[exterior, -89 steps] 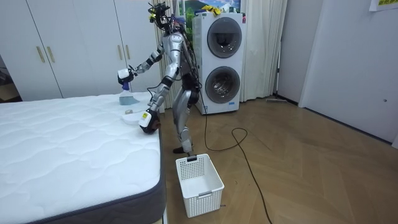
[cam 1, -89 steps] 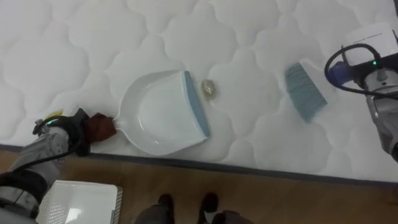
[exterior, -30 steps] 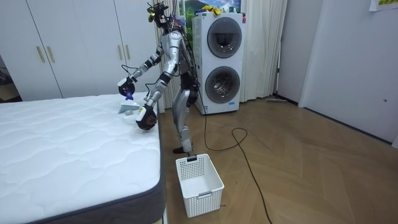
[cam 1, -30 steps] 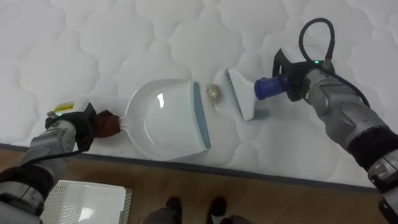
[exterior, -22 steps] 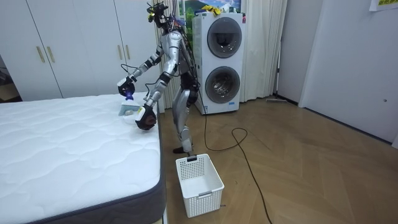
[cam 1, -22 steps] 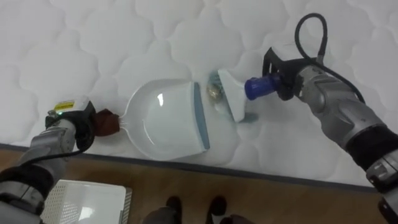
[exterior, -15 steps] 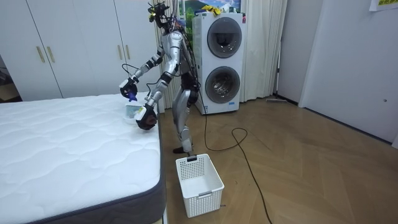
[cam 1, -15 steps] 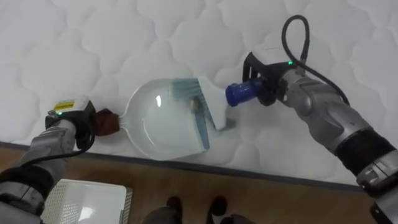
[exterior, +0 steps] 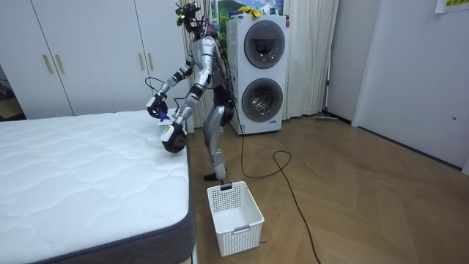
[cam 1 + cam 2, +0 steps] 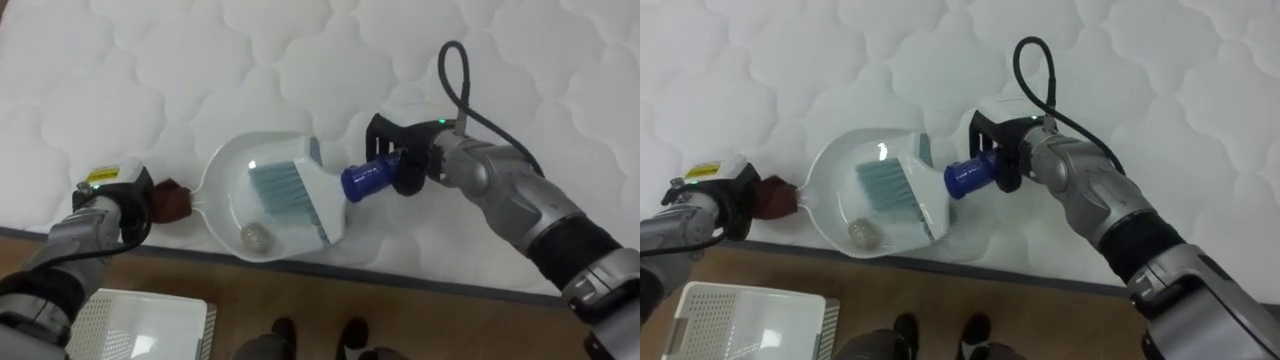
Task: Clean bed
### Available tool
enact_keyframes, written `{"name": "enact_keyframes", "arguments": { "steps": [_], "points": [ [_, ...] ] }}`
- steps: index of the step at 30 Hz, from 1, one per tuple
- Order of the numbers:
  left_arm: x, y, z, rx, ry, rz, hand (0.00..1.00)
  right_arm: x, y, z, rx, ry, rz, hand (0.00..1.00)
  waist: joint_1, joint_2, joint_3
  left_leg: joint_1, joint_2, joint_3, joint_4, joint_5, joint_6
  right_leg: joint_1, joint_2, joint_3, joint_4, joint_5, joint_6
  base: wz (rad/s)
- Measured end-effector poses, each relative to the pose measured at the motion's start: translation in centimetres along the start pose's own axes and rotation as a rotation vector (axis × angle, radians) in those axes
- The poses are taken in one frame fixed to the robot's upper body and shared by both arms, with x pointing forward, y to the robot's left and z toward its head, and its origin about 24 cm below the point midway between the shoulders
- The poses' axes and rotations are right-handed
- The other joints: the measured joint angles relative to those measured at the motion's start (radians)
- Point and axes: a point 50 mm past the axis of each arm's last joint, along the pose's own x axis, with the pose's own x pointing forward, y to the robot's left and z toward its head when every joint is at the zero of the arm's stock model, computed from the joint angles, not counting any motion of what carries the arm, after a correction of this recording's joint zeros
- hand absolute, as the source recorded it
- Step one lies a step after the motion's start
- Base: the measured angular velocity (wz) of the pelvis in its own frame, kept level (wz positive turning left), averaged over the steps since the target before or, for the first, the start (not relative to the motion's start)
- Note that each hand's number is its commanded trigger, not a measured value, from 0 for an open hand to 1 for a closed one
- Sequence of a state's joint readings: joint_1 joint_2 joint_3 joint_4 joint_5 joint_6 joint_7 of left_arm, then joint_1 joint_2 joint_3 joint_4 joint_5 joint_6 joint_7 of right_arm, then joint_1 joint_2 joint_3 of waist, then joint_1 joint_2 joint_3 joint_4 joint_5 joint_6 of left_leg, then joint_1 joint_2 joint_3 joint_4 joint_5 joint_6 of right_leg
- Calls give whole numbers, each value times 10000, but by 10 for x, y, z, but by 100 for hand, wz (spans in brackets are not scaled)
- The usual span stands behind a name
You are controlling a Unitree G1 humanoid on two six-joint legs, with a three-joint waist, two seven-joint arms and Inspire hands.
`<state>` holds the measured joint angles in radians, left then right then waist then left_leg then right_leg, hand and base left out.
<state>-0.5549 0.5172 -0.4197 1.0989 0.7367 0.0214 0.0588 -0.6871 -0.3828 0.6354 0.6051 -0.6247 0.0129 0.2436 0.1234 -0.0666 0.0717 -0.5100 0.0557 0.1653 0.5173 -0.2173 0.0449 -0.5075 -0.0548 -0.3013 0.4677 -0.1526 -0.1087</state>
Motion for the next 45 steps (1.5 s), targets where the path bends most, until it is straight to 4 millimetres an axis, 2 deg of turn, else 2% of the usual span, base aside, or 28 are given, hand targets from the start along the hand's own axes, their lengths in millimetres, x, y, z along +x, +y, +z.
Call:
{"name": "enact_keyframes", "arguments": {
  "steps": [14, 18, 21, 25, 28, 30, 31, 34, 36, 37, 38, 39, 40, 45],
  "points": [
    [0, -4, -4, -228, 163, -130, 100, 0, 0, 1, 91, -145, -20, 100, -99, -9, -5, -6, -9, 19, 3, 1, 3, -4, -36, -25, 20, -47, 1, 0],
    [-1, -5, -4, -512, 178, -176, 100, -1, 1, -4, 342, -26, -165, 100, -124, -12, -6, 18, -66, -17, 18, 11, 20, -3, -104, -27, 104, -93, 23, 3],
    [-1, -8, 0, -665, 97, -228, 100, -3, 7, -15, 774, 242, -218, 100, -157, -17, -10, 66, -168, -39, 14, 37, 66, 2, -230, -46, 194, -170, 70, 8],
    [-2, -15, -1, -1090, 140, -403, 100, -13, 21, -45, 1918, 1039, -217, 100, -163, -63, -41, 199, -208, -33, 1, 44, 96, 142, -273, -45, 194, -177, 113, 2],
    [-6, -23, -5, -1384, 264, -528, 100, -22, 28, -70, 2982, 1925, -412, 100, -351, -87, -66, 259, -287, -64, -27, 56, 126, 158, -356, -33, 354, -235, 163, 4],
    [-7, -26, -6, -1451, 307, -662, 100, -31, 29, -90, 3439, 2648, -703, 100, -414, -117, -125, 345, -317, -62, -67, 69, 149, 214, -381, -20, 337, -245, 171, 2],
    [-8, -26, -7, -1486, 299, -676, 100, -40, 34, -105, 3672, 3244, -952, 100, -432, -160, -218, 426, -317, -62, -77, 69, 149, 289, -377, -18, 319, -245, 172, 0],
    [-13, -38, -11, -1552, 442, -877, 100, -60, 47, -129, 4048, 4326, -1267, 100, -522, -210, -315, 1058, -336, -31, -382, 68, 148, 884, -353, -6, 114, -264, 211, 0],
    [-18, -45, -15, -1648, 526, -929, 100, -69, 50, -139, 4508, 4682, -1596, 100, -687, -248, -466, 1310, -329, -39, -571, 67, 145, 1143, -303, -7, -43, -264, 231, -2],
    [-21, -47, -14, -1720, 439, -882, 100, -75, 51, -145, 4706, 4942, -1880, 87, -756, -266, -519, 1477, -322, -41, -650, 67, 142, 1312, -271, -9, -128, -259, 240, 0],
    [-24, -49, -13, -1841, 283, -904, 100, -80, 52, -150, 4905, 5191, -2191, 35, -801, -275, -548, 1696, -318, -45, -775, 80, 126, 1533, -233, -13, -269, -236, 258, 0],
    [-25, -49, -12, -1908, 209, -913, 100, -82, 53, -152, 5008, 5311, -2349, 4, -808, -277, -571, 1793, -318, -46, -825, 83, 120, 1632, -219, -14, -327, -234, 262, 0],
    [-26, -50, -10, -1978, 62, -985, 100, -87, 56, -156, 5326, 5523, -2634, 0, -820, -268, -612, 2012, -318, -51, -938, 95, 102, 1853, -189, -14, -446, -223, 273, 0],
    [-33, -52, -10, -2543, -76, -902, 100, -101, 69, -165, 6394, 6204, -3352, 0, -905, -159, -724, 2734, -306, -49, -1269, 113, 60, 2591, -79, -48, -912, -186, 312, 0]
  ]
}}
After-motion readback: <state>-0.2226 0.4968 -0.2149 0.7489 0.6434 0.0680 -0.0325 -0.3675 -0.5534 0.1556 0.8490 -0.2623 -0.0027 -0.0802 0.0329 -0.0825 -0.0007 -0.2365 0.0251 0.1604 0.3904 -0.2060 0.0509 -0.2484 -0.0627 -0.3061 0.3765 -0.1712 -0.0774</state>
